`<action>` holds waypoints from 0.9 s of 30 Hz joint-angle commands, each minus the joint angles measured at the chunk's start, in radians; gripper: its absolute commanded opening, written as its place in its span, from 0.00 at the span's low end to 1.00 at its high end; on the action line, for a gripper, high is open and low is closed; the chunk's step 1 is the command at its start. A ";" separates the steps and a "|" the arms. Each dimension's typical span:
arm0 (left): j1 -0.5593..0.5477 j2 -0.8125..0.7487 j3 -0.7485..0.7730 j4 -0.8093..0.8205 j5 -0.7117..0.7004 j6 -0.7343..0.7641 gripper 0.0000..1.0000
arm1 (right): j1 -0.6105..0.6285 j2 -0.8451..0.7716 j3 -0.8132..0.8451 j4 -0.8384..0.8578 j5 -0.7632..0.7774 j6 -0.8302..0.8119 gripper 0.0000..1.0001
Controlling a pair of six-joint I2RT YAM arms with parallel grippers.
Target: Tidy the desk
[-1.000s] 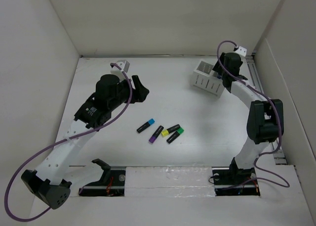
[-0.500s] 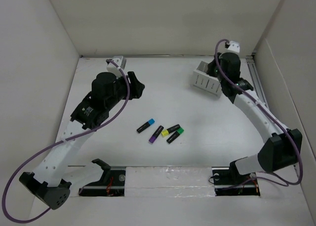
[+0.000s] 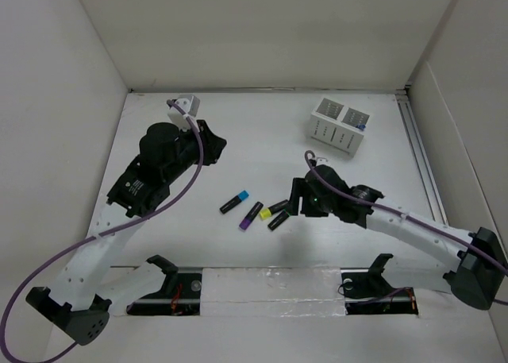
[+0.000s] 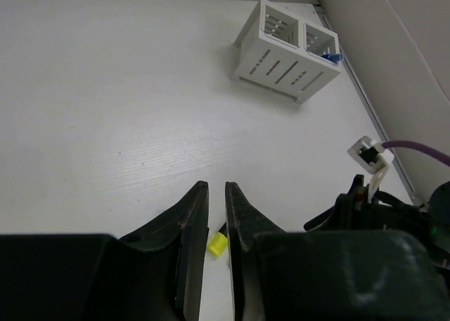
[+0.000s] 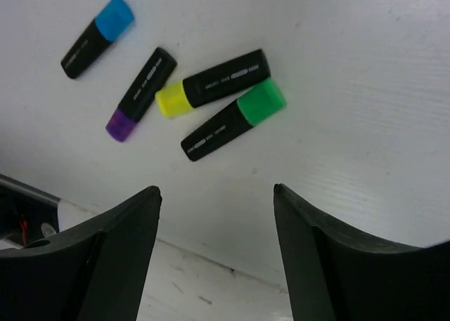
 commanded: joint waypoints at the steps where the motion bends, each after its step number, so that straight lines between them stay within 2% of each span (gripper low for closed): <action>1: 0.003 0.004 -0.010 0.055 0.054 0.009 0.12 | 0.071 0.049 0.004 0.001 -0.008 0.138 0.71; 3: 0.003 0.001 -0.019 0.066 0.071 0.009 0.12 | 0.099 0.139 0.050 0.001 0.011 0.151 0.71; 7: 0.003 -0.002 -0.044 0.089 0.102 0.002 0.26 | 0.120 0.298 0.137 -0.006 0.061 0.151 0.71; 9: 0.003 -0.001 -0.050 0.086 0.112 0.010 0.28 | 0.120 0.342 0.170 -0.009 0.113 0.163 0.70; 18: 0.003 -0.032 -0.065 0.074 0.120 0.024 0.29 | 0.077 0.473 0.196 0.032 0.120 0.190 0.66; 27: 0.003 -0.050 -0.068 0.060 0.097 0.029 0.29 | 0.068 0.519 0.208 -0.002 0.173 0.197 0.55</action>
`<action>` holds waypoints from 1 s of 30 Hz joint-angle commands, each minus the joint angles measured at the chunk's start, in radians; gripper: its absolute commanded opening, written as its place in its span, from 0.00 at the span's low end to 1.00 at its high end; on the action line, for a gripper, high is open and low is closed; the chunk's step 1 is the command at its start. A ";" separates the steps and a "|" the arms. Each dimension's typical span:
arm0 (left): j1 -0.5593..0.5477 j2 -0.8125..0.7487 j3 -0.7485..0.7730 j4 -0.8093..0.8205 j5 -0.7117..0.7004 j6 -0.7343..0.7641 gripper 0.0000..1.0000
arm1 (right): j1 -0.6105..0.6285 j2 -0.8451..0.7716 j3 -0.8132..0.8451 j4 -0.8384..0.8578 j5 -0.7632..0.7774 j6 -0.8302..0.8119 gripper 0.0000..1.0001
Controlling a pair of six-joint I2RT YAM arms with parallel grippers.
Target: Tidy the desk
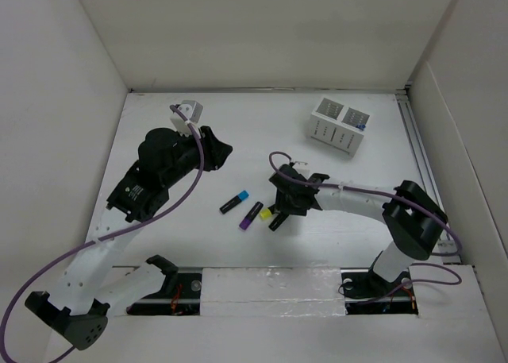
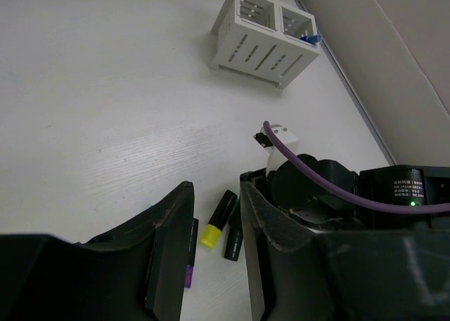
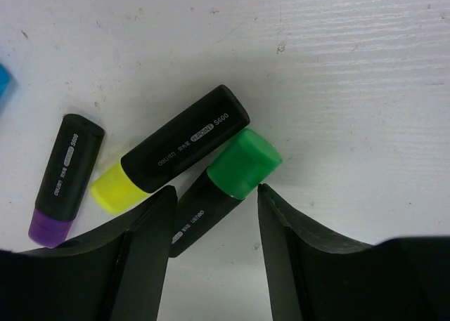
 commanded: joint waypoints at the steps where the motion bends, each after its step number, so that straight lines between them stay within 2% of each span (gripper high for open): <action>1: 0.003 -0.018 -0.005 0.024 -0.001 0.014 0.29 | -0.007 0.021 0.035 -0.012 0.051 0.011 0.53; 12: 0.003 -0.018 -0.002 0.024 -0.024 0.025 0.29 | -0.034 0.024 -0.028 -0.042 0.082 -0.011 0.52; 18: 0.003 -0.011 -0.003 0.033 -0.026 0.025 0.29 | -0.034 0.005 -0.029 -0.067 0.084 -0.023 0.61; 20: 0.003 -0.008 -0.003 0.038 -0.029 0.025 0.30 | -0.034 0.008 -0.034 -0.064 0.081 -0.023 0.61; 24: 0.003 0.001 0.000 0.042 -0.024 0.024 0.30 | -0.034 0.024 -0.021 -0.067 0.058 -0.025 0.51; 26: 0.003 0.001 0.000 0.042 -0.023 0.027 0.30 | -0.034 0.022 -0.021 -0.065 0.058 -0.020 0.39; 29: 0.003 -0.002 -0.003 0.039 -0.032 0.028 0.30 | -0.034 0.012 -0.014 -0.075 0.059 -0.018 0.26; 30: 0.003 -0.002 -0.005 0.042 -0.034 0.030 0.30 | -0.034 0.005 -0.009 -0.085 0.070 -0.020 0.25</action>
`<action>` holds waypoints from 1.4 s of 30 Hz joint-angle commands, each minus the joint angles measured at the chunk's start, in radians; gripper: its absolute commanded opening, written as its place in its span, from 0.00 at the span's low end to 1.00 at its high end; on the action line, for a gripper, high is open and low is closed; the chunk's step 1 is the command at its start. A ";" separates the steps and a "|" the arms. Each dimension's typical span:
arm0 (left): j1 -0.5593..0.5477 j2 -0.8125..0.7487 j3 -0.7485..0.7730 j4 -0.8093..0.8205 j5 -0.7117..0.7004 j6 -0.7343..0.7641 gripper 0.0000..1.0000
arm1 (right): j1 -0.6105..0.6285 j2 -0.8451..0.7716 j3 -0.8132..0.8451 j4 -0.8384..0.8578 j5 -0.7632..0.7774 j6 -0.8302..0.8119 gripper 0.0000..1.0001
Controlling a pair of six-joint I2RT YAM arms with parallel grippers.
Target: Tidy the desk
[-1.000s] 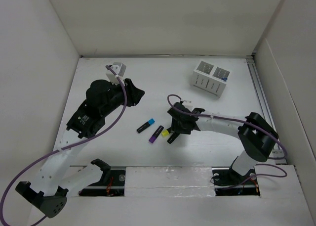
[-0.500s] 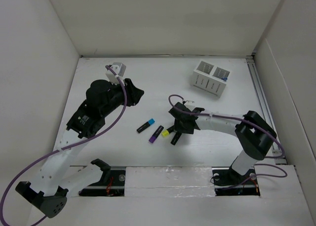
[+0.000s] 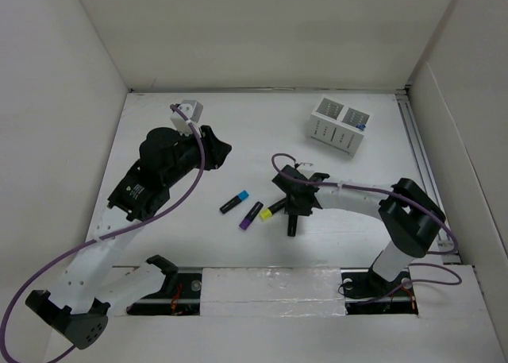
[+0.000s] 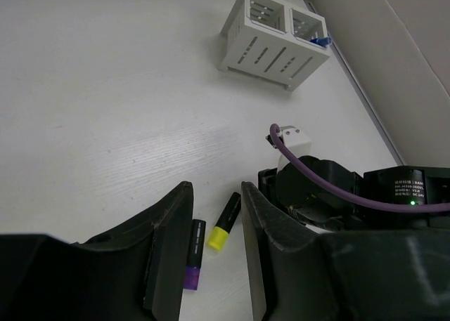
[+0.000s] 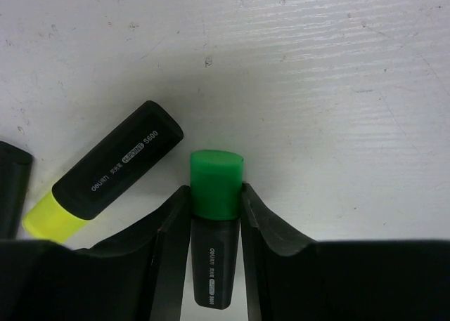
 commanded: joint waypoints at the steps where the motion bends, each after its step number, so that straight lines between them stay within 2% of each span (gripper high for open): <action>1: 0.003 -0.007 -0.008 0.043 -0.009 0.018 0.30 | -0.006 -0.035 0.018 -0.049 0.018 0.000 0.25; 9: 0.003 -0.004 -0.017 0.046 -0.006 0.012 0.30 | -0.060 -0.224 0.122 -0.109 0.073 -0.067 0.23; 13: 0.003 0.002 -0.016 0.052 -0.007 0.009 0.30 | -0.210 -0.279 0.243 -0.042 0.058 -0.182 0.23; 14: 0.003 0.002 -0.014 0.052 0.002 0.006 0.31 | -0.288 -0.274 0.274 -0.016 0.050 -0.229 0.22; 17: 0.003 0.009 -0.010 0.043 0.008 0.004 0.31 | -0.451 -0.184 0.457 0.099 -0.002 -0.328 0.21; 18: 0.003 0.009 -0.010 0.038 0.008 0.004 0.31 | -0.451 -0.184 0.458 0.114 -0.008 -0.328 0.21; 22: 0.003 -0.001 -0.016 0.029 -0.004 -0.005 0.31 | -0.546 0.036 0.727 0.153 0.027 -0.392 0.21; 24: 0.003 -0.002 -0.017 0.020 -0.007 -0.017 0.31 | -0.598 0.106 0.806 0.170 0.047 -0.408 0.22; 28: 0.003 0.001 -0.026 0.015 -0.006 -0.037 0.31 | -0.635 0.230 0.929 0.246 0.085 -0.467 0.22; 32: 0.013 0.015 -0.016 0.008 -0.041 -0.043 0.31 | -0.657 0.351 1.053 0.234 0.126 -0.530 0.22; 42: 0.022 0.068 0.009 0.017 -0.058 -0.056 0.31 | -0.642 0.414 0.991 0.306 0.155 -0.599 0.27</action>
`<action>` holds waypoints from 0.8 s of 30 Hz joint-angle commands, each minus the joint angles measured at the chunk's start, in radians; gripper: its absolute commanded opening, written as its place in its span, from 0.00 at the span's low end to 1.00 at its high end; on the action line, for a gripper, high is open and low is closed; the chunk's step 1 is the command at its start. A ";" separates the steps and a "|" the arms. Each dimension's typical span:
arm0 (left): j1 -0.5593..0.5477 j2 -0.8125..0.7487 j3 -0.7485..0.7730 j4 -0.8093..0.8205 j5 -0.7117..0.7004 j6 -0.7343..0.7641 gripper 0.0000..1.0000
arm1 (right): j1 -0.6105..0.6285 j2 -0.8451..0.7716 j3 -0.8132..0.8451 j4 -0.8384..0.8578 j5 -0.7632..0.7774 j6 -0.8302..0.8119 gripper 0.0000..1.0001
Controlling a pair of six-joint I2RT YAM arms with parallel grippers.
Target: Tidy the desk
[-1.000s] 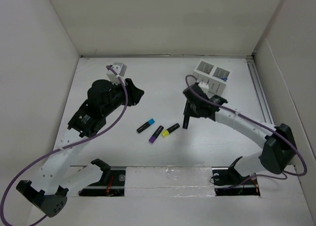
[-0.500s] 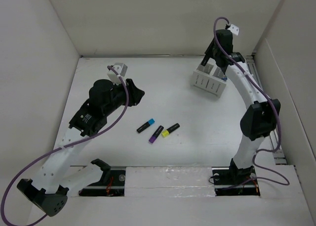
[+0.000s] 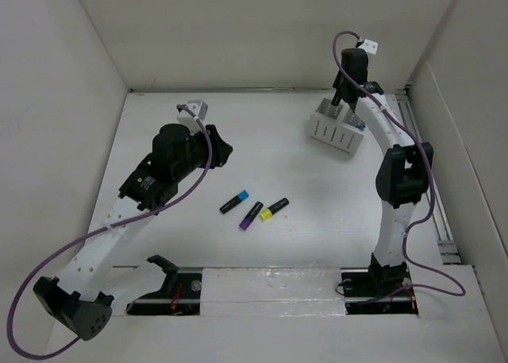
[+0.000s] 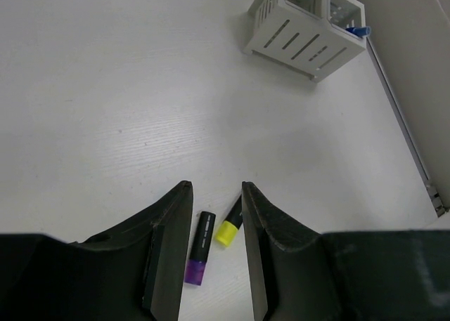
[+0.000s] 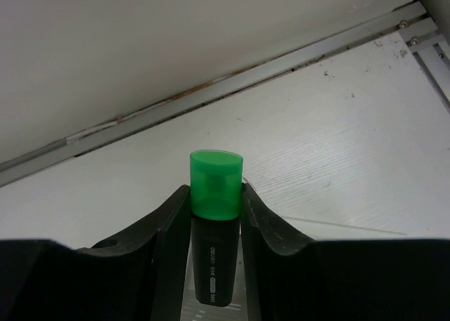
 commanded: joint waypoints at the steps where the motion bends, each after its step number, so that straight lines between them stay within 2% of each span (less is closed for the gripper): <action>1: 0.014 0.008 0.033 0.025 -0.003 -0.016 0.31 | 0.021 0.000 -0.018 0.089 0.046 -0.042 0.27; 4: 0.032 0.008 0.034 0.035 0.011 -0.021 0.31 | 0.032 -0.035 -0.103 0.135 0.046 -0.036 0.30; 5: 0.032 0.008 0.034 0.038 0.009 -0.019 0.31 | 0.042 -0.042 -0.122 0.150 0.046 -0.034 0.35; 10: 0.032 0.013 0.034 0.038 0.015 -0.015 0.31 | 0.043 -0.058 -0.133 0.130 0.041 -0.030 0.46; 14: 0.032 0.005 0.034 0.049 0.029 -0.015 0.31 | 0.043 -0.099 -0.124 0.103 0.035 -0.036 0.63; 18: 0.032 -0.008 0.031 0.054 0.040 -0.012 0.31 | 0.055 -0.247 -0.208 0.101 0.005 -0.036 0.66; 19: 0.032 -0.016 0.027 0.060 0.046 -0.013 0.31 | 0.081 -0.285 -0.235 0.101 -0.020 -0.031 0.57; 20: 0.032 -0.022 0.022 0.063 0.051 -0.012 0.31 | 0.108 -0.358 -0.304 0.094 -0.055 -0.024 0.36; 21: 0.032 -0.022 0.021 0.063 0.051 -0.012 0.31 | 0.109 -0.395 -0.346 0.094 -0.055 -0.024 0.36; 22: 0.032 -0.024 0.021 0.063 0.057 -0.012 0.31 | 0.128 -0.435 -0.386 0.087 -0.065 -0.016 0.14; 24: 0.032 -0.033 0.018 0.064 0.061 -0.007 0.31 | 0.192 -0.512 -0.474 0.045 -0.115 0.010 0.00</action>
